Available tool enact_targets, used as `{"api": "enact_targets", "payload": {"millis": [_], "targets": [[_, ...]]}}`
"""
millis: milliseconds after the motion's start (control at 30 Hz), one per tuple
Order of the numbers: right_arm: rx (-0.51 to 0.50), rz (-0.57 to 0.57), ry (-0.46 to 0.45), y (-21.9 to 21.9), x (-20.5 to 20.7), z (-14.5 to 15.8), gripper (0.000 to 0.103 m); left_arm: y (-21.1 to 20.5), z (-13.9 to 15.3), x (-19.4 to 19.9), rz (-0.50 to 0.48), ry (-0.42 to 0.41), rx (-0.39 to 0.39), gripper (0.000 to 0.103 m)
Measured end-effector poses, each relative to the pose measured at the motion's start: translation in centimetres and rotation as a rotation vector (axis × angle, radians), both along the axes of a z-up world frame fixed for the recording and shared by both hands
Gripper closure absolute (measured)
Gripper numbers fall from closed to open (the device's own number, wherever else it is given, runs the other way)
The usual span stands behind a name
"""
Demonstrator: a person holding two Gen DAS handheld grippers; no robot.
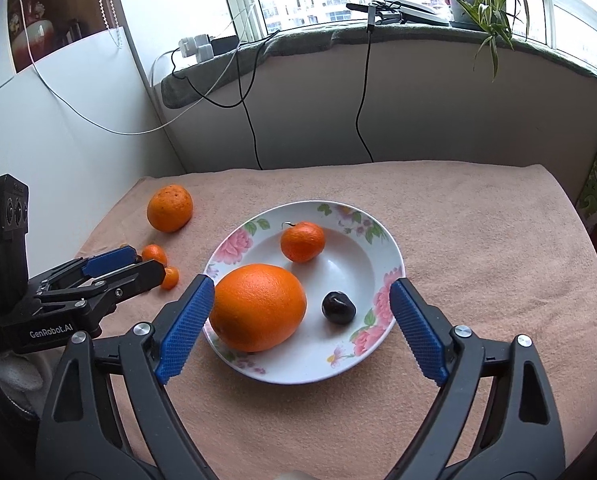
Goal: Organize fruits
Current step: 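Withdraw both grippers from the bowl toward the remaining fruit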
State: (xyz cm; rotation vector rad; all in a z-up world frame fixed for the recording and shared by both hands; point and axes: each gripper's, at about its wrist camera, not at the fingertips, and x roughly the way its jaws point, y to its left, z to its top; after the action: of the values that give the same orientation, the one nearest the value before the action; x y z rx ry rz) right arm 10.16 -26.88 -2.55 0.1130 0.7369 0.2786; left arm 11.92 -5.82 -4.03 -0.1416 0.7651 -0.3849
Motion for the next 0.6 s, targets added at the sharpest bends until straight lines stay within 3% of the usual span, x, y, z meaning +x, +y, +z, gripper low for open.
{"api": "enact_targets", "payload": {"millis": [600], "targets": [[-0.006,0.092,0.01,5.1,3.4,1.9,0.011,4.7,0.3,0.8,0.076,-0.018,0.018,0.022]]}}
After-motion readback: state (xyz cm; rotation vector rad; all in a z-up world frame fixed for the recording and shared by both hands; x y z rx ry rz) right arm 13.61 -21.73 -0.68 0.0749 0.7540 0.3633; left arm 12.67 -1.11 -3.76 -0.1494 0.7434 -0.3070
